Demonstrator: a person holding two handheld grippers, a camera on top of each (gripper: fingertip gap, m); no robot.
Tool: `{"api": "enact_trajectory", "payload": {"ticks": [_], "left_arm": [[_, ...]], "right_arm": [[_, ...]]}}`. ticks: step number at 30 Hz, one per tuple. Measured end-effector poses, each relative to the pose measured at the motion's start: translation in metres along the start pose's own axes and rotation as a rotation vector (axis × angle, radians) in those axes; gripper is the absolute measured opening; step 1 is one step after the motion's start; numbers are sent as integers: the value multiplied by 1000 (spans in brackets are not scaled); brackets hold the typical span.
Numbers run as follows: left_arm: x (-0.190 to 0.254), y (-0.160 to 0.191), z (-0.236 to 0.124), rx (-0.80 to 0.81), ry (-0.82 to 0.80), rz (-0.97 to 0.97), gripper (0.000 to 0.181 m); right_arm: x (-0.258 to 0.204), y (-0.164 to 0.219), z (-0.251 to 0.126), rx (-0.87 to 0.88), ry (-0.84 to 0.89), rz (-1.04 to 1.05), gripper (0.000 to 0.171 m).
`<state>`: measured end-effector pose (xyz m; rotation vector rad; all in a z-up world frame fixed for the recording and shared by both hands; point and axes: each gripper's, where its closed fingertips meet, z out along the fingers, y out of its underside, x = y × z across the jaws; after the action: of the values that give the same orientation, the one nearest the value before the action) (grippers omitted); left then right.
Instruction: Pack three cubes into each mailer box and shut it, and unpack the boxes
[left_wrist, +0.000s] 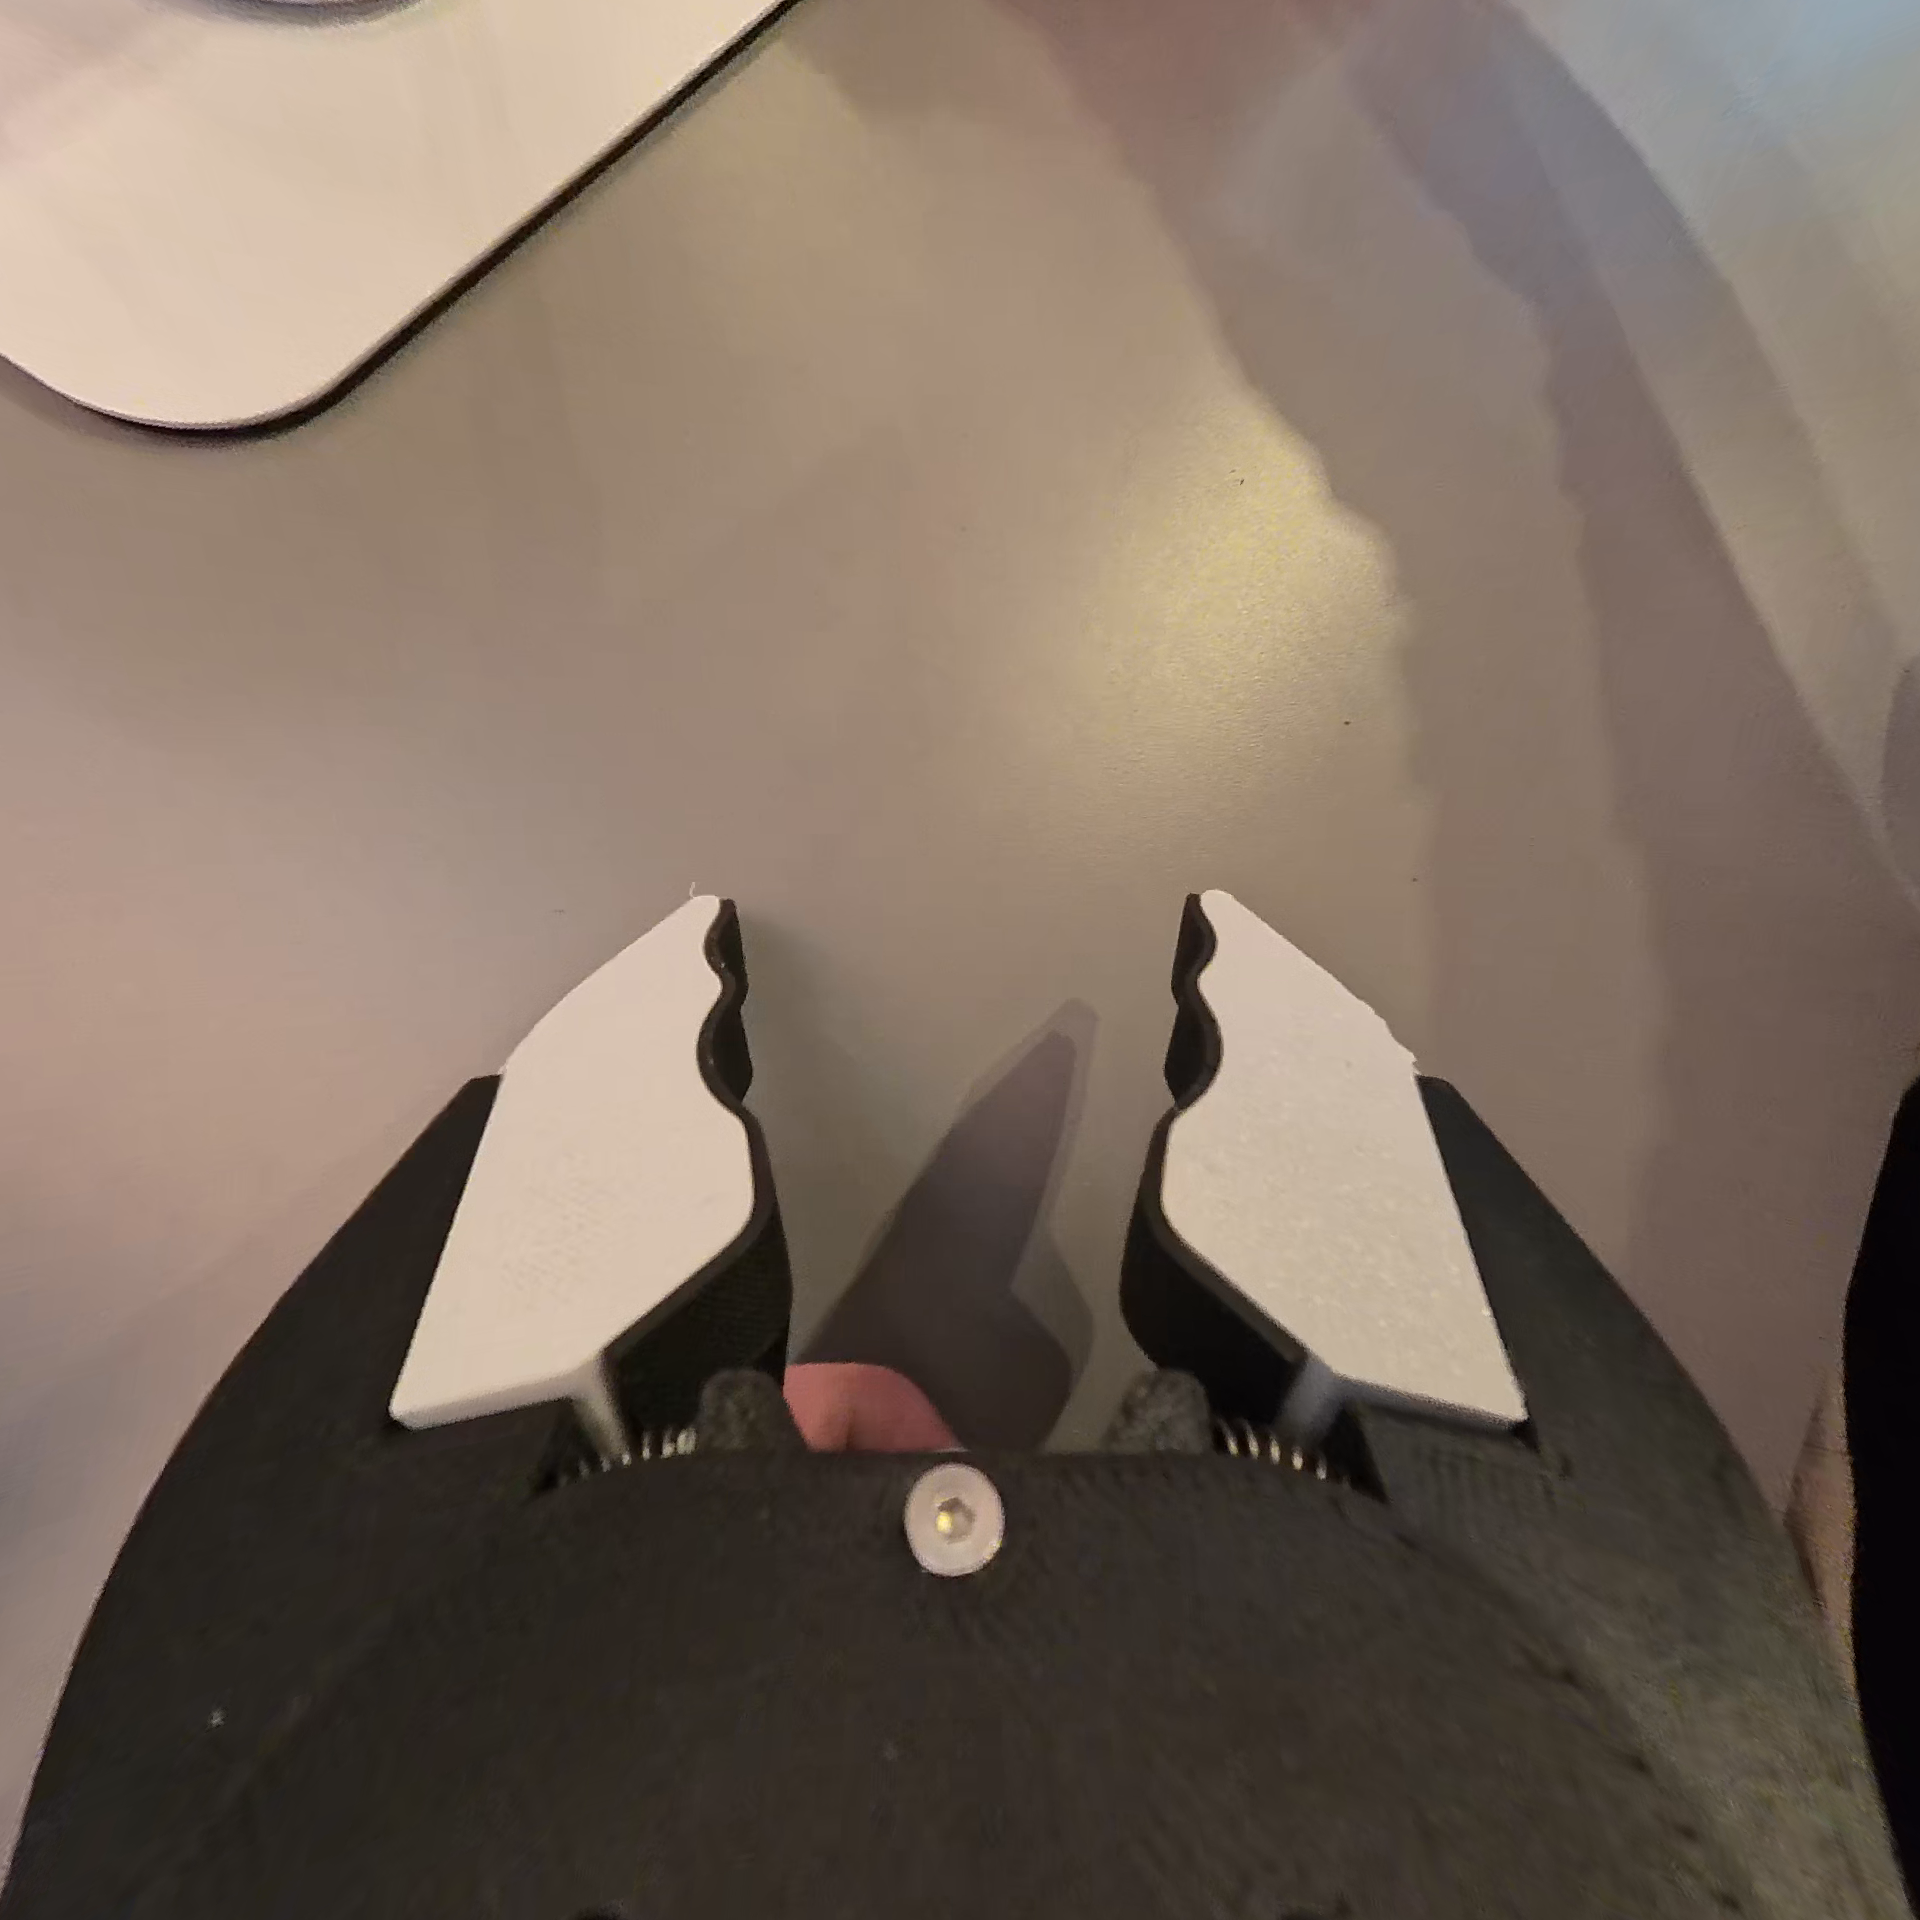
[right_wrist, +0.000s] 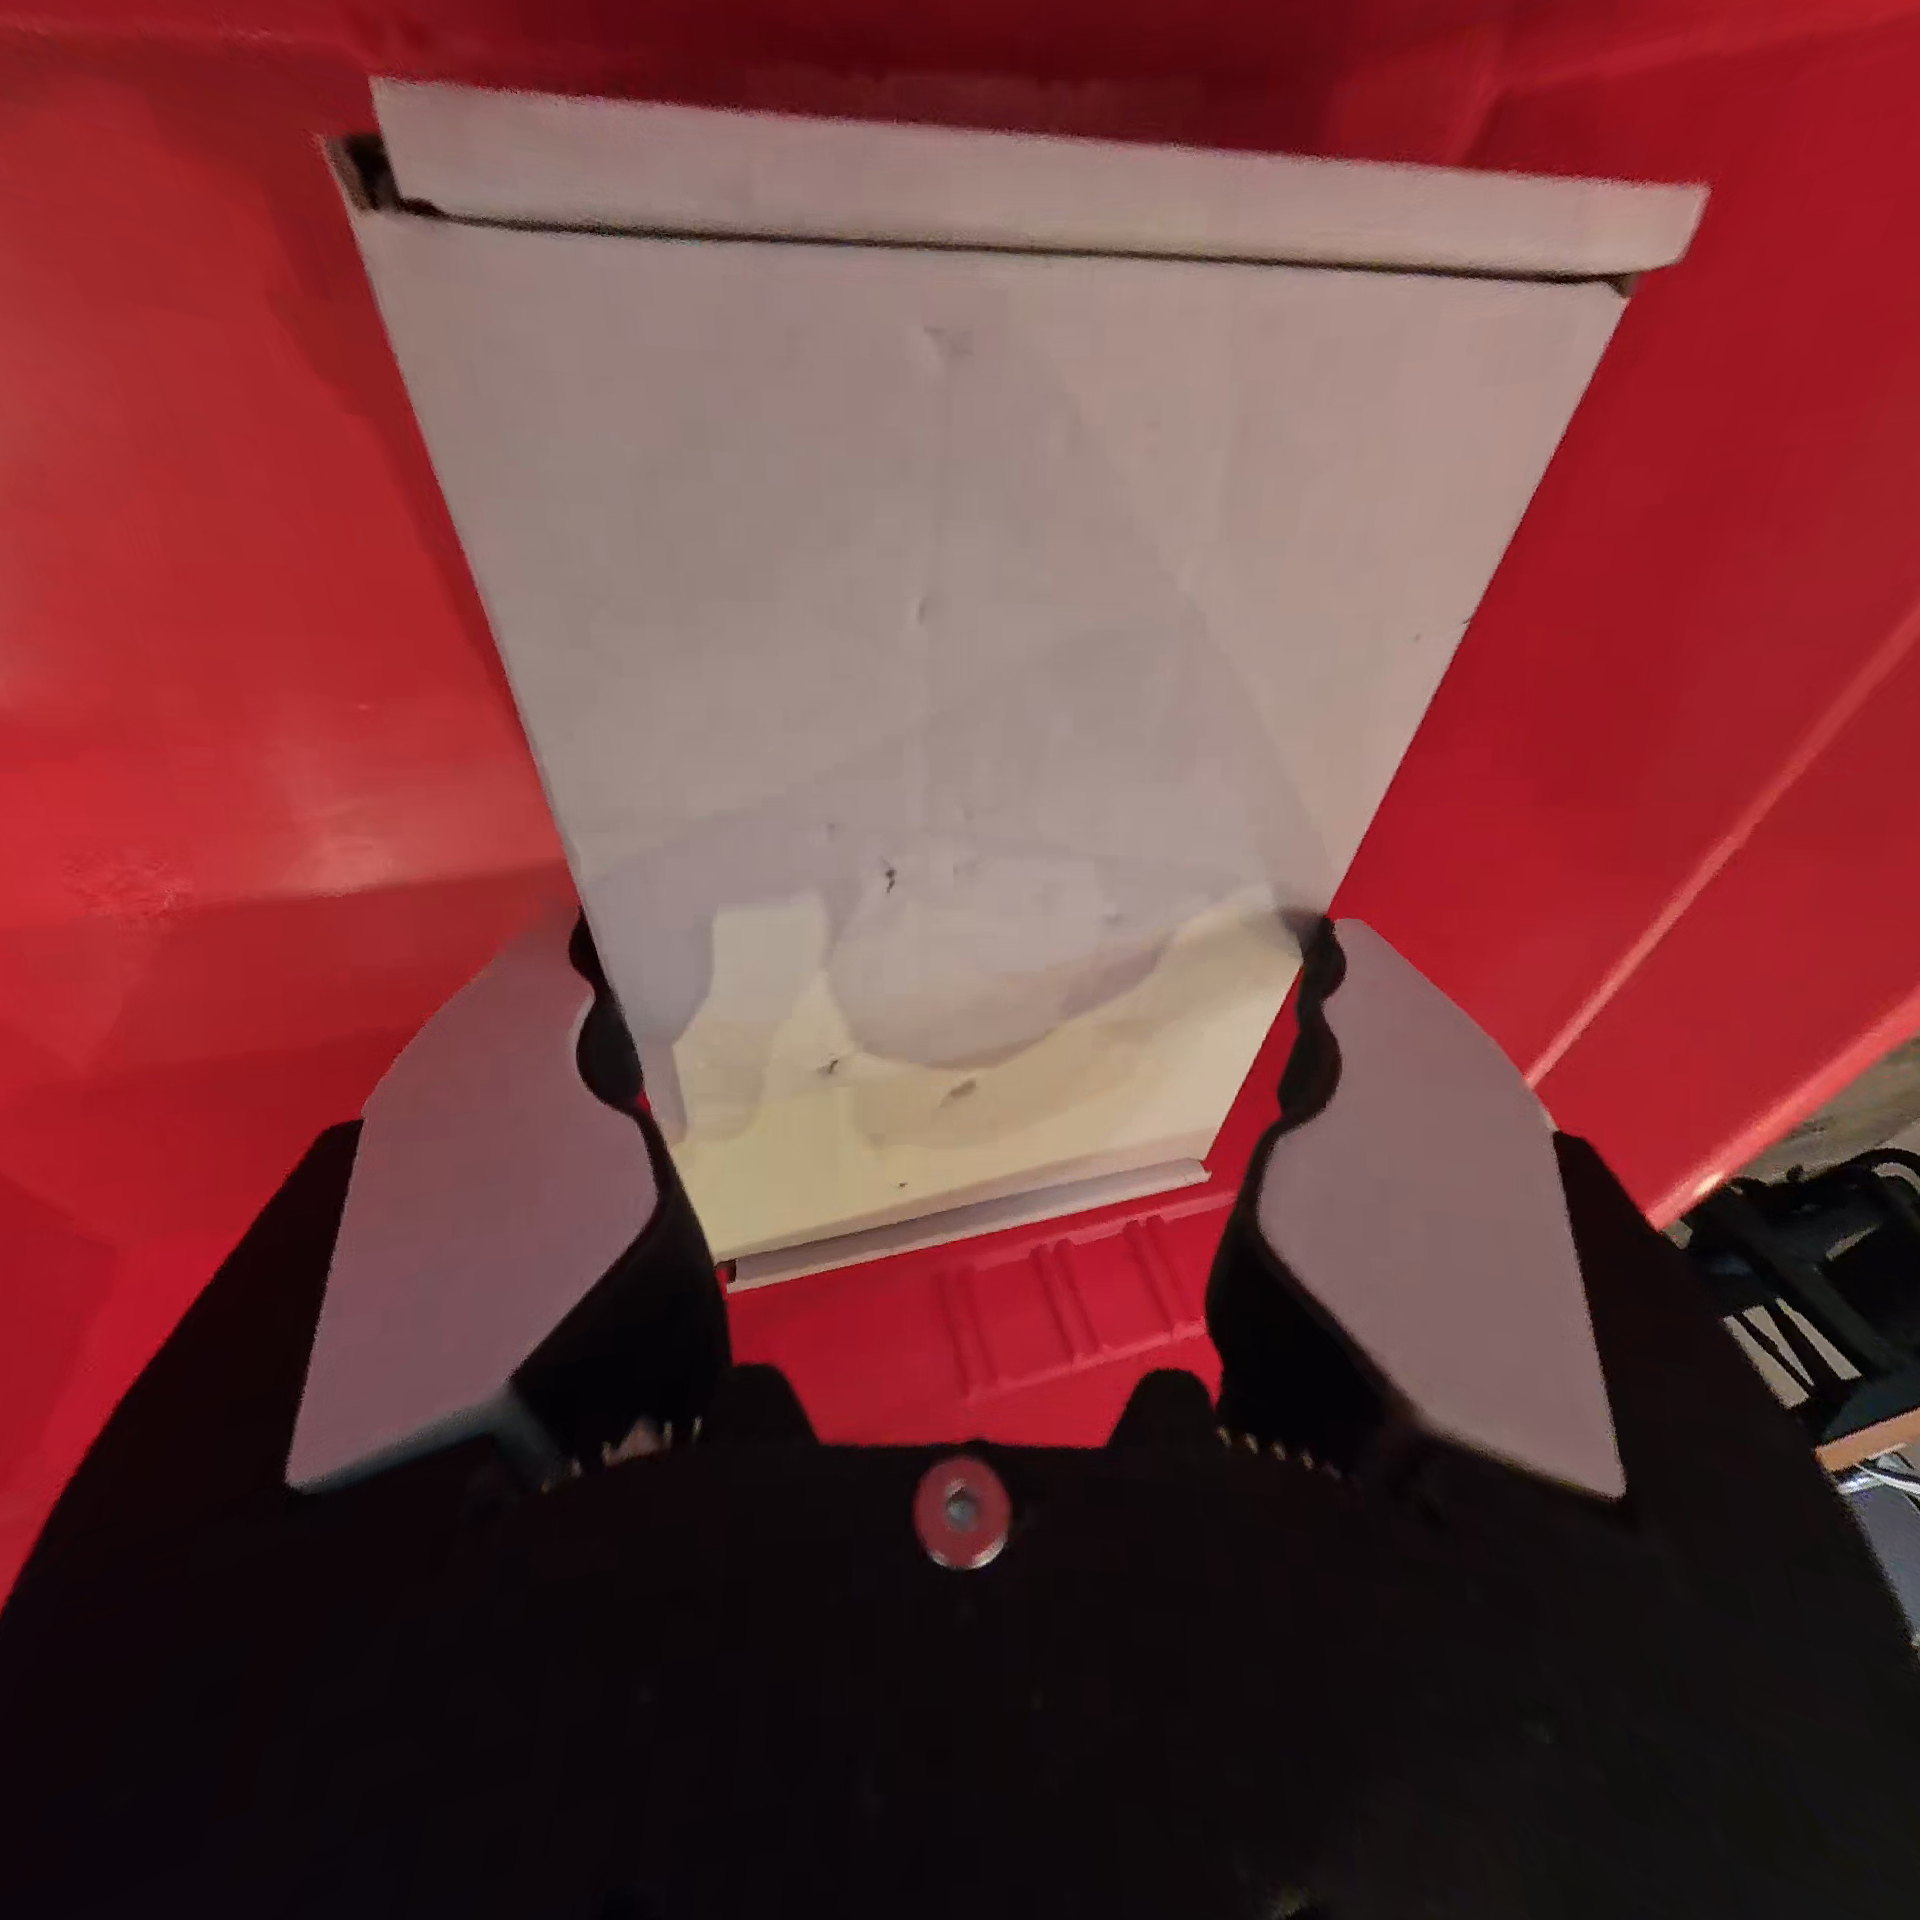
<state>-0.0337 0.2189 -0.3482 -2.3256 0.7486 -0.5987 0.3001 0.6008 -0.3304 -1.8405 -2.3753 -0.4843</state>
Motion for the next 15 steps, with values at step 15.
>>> {"api": "enact_trajectory", "payload": {"ticks": [15], "left_arm": [[-3, 0, -4, 7, -25, 24, 79]], "right_arm": [[-1, 16, -69, 46, 145, 137, 117]]}}
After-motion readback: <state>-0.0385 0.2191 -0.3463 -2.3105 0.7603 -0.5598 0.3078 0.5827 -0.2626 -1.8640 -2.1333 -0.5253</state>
